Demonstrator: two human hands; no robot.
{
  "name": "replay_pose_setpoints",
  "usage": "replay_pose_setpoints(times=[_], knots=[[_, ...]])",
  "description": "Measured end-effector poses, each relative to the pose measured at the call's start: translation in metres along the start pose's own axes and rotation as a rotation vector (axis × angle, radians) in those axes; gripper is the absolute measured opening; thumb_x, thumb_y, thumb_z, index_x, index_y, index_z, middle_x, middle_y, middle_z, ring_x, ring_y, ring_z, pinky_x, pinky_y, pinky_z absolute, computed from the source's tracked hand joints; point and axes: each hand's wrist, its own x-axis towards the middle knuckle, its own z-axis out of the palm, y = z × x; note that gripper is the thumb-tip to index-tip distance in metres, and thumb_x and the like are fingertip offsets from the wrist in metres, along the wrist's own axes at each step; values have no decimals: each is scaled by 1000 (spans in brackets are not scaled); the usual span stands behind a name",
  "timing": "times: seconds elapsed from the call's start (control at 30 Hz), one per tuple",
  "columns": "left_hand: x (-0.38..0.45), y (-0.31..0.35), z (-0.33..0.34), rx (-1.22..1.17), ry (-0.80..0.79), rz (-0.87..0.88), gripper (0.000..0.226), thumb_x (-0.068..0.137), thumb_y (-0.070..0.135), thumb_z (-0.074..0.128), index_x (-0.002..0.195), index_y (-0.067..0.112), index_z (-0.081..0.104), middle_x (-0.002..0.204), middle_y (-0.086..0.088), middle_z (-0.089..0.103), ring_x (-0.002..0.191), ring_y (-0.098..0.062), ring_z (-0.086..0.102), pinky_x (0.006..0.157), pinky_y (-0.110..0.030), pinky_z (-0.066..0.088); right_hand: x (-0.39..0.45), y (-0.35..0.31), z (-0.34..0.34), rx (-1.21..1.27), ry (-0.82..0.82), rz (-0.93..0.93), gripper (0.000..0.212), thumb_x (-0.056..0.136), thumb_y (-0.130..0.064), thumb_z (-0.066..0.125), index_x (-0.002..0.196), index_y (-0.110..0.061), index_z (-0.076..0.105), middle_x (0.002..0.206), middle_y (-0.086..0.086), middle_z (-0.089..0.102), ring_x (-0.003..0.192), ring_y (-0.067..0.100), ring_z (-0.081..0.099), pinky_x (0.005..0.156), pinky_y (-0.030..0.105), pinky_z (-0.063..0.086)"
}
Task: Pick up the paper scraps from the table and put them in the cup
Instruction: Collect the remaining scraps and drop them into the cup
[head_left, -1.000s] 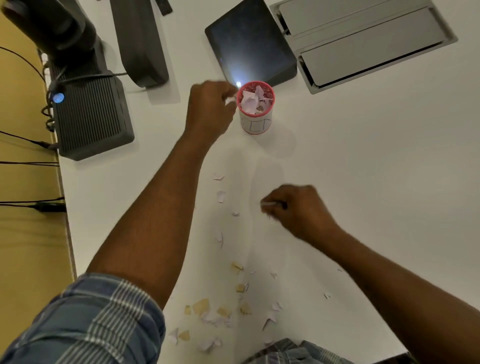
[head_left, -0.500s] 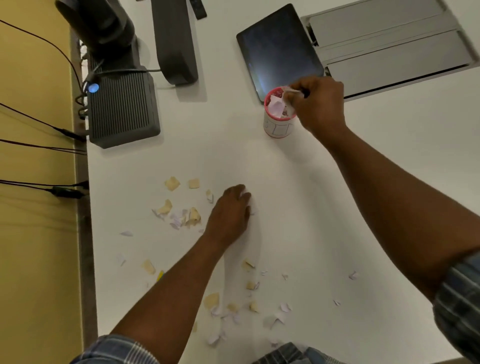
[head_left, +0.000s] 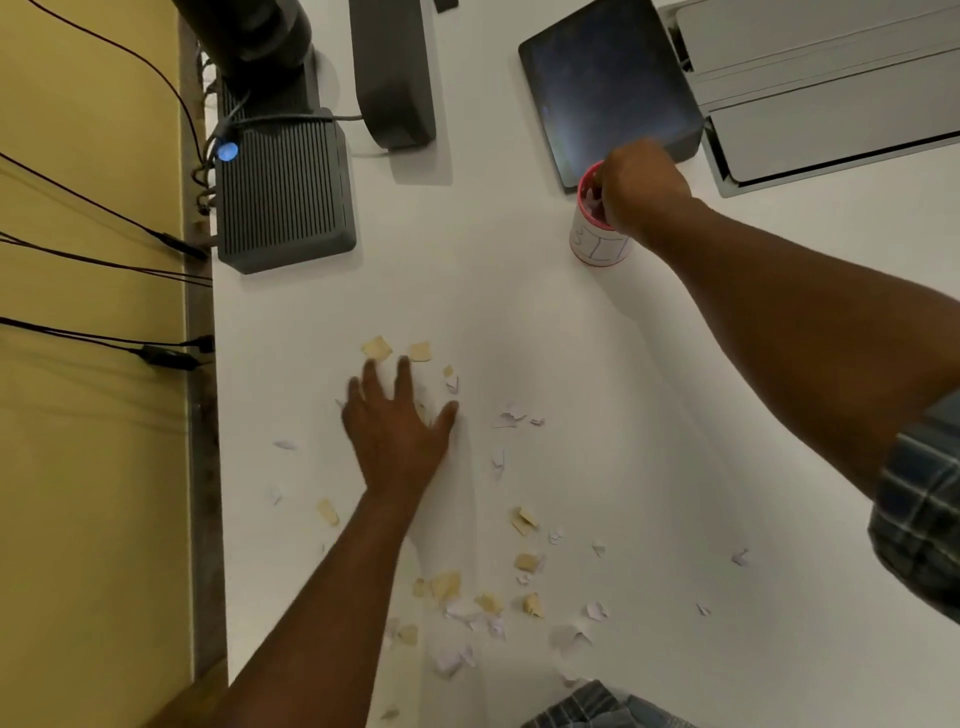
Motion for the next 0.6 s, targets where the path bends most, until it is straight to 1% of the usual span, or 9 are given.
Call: replay_pose_setpoints(times=[0.03, 0.1, 0.2, 0.27, 0.33, 0.43, 0.5, 0.53, 0.6], knots=[[6, -5, -5, 15, -62, -84, 82, 79, 66, 54, 146, 24, 29, 153, -18, 21, 138, -41, 22, 110, -52, 25, 1, -1, 0, -16, 3, -7, 34, 88, -8, 61, 119, 6, 53, 93, 16, 51, 104, 36, 58, 86, 35, 47], [15, -10, -10, 32, -145, -163, 84, 78, 67, 55, 146, 28, 26, 153, -17, 19, 136, -41, 25, 106, -51, 30, 2, -4, 0, -21, -8, 1, 32, 88, -6, 61, 117, 6, 54, 101, 20, 57, 104, 37, 58, 85, 37, 47], [14, -6, -10, -10, -179, -146, 65, 83, 52, 59, 137, 21, 40, 141, -16, 33, 124, -38, 36, 95, -44, 41, -1, -7, -2, -29, -20, -10, 31, 89, -7, 60, 116, 7, 55, 110, 22, 60, 103, 37, 59, 85, 38, 48], [9, -1, -8, -70, -144, -115, 49, 87, 39, 58, 129, 16, 49, 133, -15, 41, 119, -35, 41, 90, -41, 44, -3, -8, -5, -41, 9, -29, 29, 89, -6, 60, 114, 7, 56, 105, 22, 60, 99, 37, 60, 82, 39, 49], [3, 4, -5, -83, -128, -96, 41, 90, 34, 56, 126, 14, 53, 131, -13, 45, 116, -33, 44, 88, -40, 45, -3, -9, -9, -59, 45, -33, 28, 87, -6, 62, 112, 7, 57, 94, 20, 55, 95, 38, 61, 80, 42, 50], [-7, 11, -1, 82, -126, -85, 49, 88, 48, 52, 127, 19, 49, 130, -11, 45, 113, -34, 46, 84, -42, 47, -7, -5, -16, -124, 102, -44, 27, 84, -4, 64, 108, 9, 58, 85, 18, 48, 83, 34, 56, 72, 39, 46], [-15, 13, 2, 168, -156, -106, 59, 86, 57, 47, 135, 24, 40, 133, -13, 40, 117, -36, 43, 86, -45, 47, -8, -4, -17, -158, 69, -53, 28, 84, -4, 64, 109, 9, 58, 84, 18, 49, 77, 31, 51, 71, 37, 45], [-18, 14, 2, 170, -184, -117, 61, 87, 58, 46, 138, 25, 36, 136, -14, 38, 120, -38, 41, 87, -46, 47, -7, -4, -15, -171, 33, -53, 30, 85, -4, 62, 112, 8, 57, 87, 18, 51, 79, 31, 52, 73, 37, 46], [-23, 16, 2, 104, -216, -128, 57, 90, 49, 49, 139, 23, 35, 136, -16, 37, 119, -37, 42, 87, -45, 48, -6, -6, -8, -175, -37, -50, 36, 86, -4, 61, 121, 5, 54, 102, 21, 57, 92, 35, 58, 80, 39, 49]])
